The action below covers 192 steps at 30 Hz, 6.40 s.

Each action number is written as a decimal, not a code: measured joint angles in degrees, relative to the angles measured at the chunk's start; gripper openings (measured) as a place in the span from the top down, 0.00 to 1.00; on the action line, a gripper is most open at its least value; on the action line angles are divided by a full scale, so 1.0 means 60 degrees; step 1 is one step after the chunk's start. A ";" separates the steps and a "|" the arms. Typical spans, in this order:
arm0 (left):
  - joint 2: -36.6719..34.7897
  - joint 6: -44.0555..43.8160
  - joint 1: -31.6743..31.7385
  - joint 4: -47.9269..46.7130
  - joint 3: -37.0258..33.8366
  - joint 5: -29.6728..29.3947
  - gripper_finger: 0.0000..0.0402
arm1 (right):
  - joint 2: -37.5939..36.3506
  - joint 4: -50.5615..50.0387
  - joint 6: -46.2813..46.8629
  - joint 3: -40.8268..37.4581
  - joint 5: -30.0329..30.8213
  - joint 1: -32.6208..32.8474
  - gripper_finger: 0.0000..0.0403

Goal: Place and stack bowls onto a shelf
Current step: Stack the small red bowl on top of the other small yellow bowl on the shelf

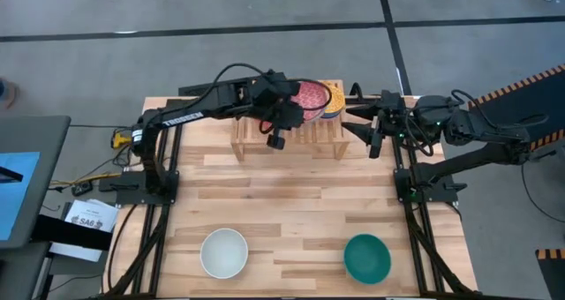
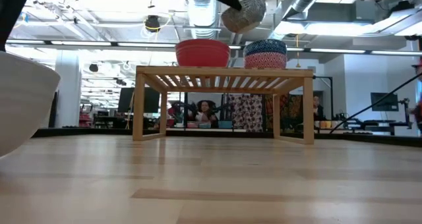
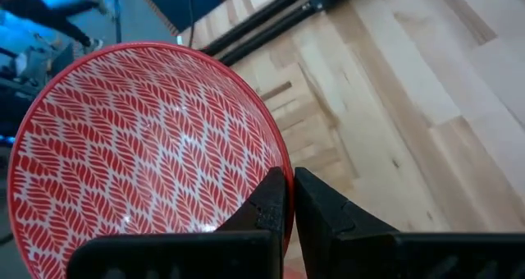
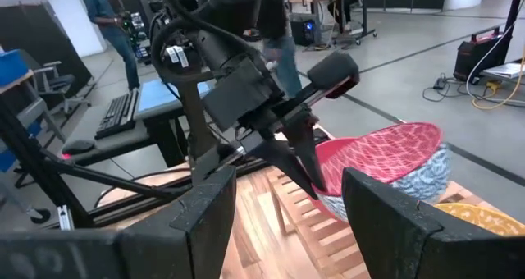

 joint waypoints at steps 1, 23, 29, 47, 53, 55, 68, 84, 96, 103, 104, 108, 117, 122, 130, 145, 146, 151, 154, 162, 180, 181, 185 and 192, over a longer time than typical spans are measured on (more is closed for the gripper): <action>0.0019 0.0068 0.0034 0.0181 0.0000 0.0058 1.00 | 0.0000 -0.0002 0.0002 0.0000 0.0000 0.0000 0.38; 0.0271 0.2445 0.0785 0.1519 -0.0016 0.1608 1.00 | 0.0455 0.0114 0.0002 0.0000 0.0000 0.0000 0.38; 0.1119 0.2417 0.1038 0.1210 0.0819 0.1436 1.00 | 0.0442 0.0284 0.0008 0.0004 0.0011 0.0000 0.38; 0.2052 0.1760 0.1573 0.0512 0.1490 0.1899 1.00 | 0.0437 0.0251 -0.0002 0.0004 0.0028 0.0000 0.38; 0.2052 0.1658 0.1580 0.0451 0.1490 0.2246 1.00 | 0.0437 0.0249 -0.0002 0.0004 0.0029 0.0000 0.38; 0.2052 0.1665 0.1580 0.0452 0.1490 0.2276 1.00 | 0.0437 0.0248 -0.0006 0.0004 0.0029 0.0000 0.38; 0.2052 0.1603 0.1580 0.0465 0.1486 0.2219 0.97 | 0.0437 0.0248 -0.0155 0.0004 0.0029 0.0000 0.38; 0.2049 0.1668 0.1580 0.0462 0.1483 0.2047 0.97 | 0.0437 0.0248 -0.0173 0.0004 0.0029 0.0000 0.38; 0.2049 0.1658 0.1580 0.0458 0.1483 0.2040 0.97 | 0.0437 0.0262 -0.0109 0.0004 0.0433 -0.0001 0.38; 0.2045 0.1679 0.1580 0.0458 0.1483 0.2040 0.97 | 0.0437 0.0292 0.0171 0.0004 0.0441 -0.0001 0.38; 0.2045 0.1732 0.1580 0.0455 0.1483 0.2038 0.97 | 0.0437 0.0322 0.0186 0.0004 0.0441 -0.0002 0.38; 0.2045 0.1789 0.1580 0.0458 0.1483 0.2040 0.97 | 0.0437 0.0540 0.0184 0.0004 0.0474 -0.0004 0.38; 0.2041 0.1821 0.1578 0.0467 0.1483 0.2038 0.96 | 0.0433 0.0703 0.0319 0.0004 0.0470 -0.0004 0.38; 0.2030 0.1839 0.1580 0.0491 0.1483 0.2043 0.92 | 0.0437 0.0699 0.0375 0.0004 0.0470 -0.0004 0.38; 0.2030 0.1842 0.1577 0.0491 0.1483 0.2043 0.89 | 0.0437 0.0699 0.0446 0.0004 0.0544 -0.0004 0.38; 0.2030 0.1798 0.1577 0.0725 0.1483 0.2029 0.89 | 0.0441 0.0692 0.0450 0.0004 0.0709 -0.0004 0.38; 0.2030 0.1770 0.1577 0.0772 0.1483 0.2032 0.89 | 0.0441 0.0692 0.0450 0.0004 0.0707 0.0000 0.38; 0.2030 0.1760 0.1577 0.0809 0.1483 0.2029 0.89 | 0.0441 0.0692 0.0450 0.0004 0.0710 -0.0004 0.38; 0.2030 0.1760 0.1577 0.0815 0.1483 0.2025 0.89 | 0.0441 0.0692 0.0439 0.0004 0.0710 -0.0001 0.38; 0.2030 0.1887 0.1572 0.0770 0.1483 0.1888 0.89 | 0.0441 0.0692 0.0435 0.0004 0.0710 -0.0002 0.38; 0.2030 0.1835 0.1573 0.0746 0.1483 0.1881 0.89 | 0.0441 0.0689 0.0424 0.0004 0.0710 -0.0001 0.38; 0.2030 0.1796 0.1574 0.0742 0.1483 0.1890 0.89 | 0.0441 0.0689 0.0424 0.0004 0.0710 0.0000 0.38; 0.2030 0.1738 0.1580 0.0738 0.1483 0.1930 0.89 | 0.0441 0.0689 0.0422 0.0004 0.0710 -0.0004 0.38; 0.2030 0.1665 0.1580 0.0724 0.1483 0.1952 0.89 | 0.0442 0.0688 0.0398 0.0004 0.0710 -0.0004 0.38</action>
